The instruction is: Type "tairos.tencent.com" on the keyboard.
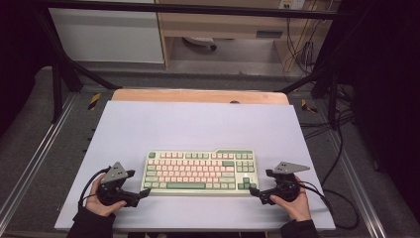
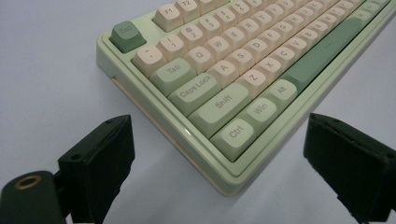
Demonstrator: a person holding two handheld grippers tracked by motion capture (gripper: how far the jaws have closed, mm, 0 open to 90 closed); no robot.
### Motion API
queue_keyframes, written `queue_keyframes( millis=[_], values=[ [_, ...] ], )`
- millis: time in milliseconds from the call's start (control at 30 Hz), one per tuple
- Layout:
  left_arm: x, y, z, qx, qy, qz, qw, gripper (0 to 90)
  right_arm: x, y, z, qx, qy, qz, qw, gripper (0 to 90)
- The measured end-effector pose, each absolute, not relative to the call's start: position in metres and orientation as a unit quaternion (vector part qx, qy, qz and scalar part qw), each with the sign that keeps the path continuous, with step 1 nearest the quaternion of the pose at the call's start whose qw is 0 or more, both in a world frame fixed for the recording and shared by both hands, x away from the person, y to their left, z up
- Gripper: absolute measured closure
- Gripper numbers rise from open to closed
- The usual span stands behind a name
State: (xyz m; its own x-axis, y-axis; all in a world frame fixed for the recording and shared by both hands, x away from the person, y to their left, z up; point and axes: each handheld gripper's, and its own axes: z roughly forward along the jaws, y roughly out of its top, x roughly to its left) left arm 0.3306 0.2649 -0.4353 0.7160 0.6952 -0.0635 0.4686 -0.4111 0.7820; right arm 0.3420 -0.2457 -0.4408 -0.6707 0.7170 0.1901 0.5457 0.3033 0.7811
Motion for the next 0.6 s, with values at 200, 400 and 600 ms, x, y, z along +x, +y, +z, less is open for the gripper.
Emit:
queue_keyframes(
  millis=[200,400,600],
  values=[
    [0.3303,0.2649,-0.4348,0.828,0.351,0.137,0.414,8.8,0.342,-0.2461,-0.4406,0.393,0.802,0.439,0.098,0.4],
    [0.3302,0.2648,-0.4341,0.829,0.351,0.137,0.414,9.1,0.3421,-0.2462,-0.4405,0.393,0.802,0.439,0.099,0.4],
    [0.3292,0.2633,-0.4324,0.828,0.35,0.137,0.416,9.4,0.342,-0.2456,-0.4409,0.393,0.803,0.438,0.099,0.5]
  ],
)
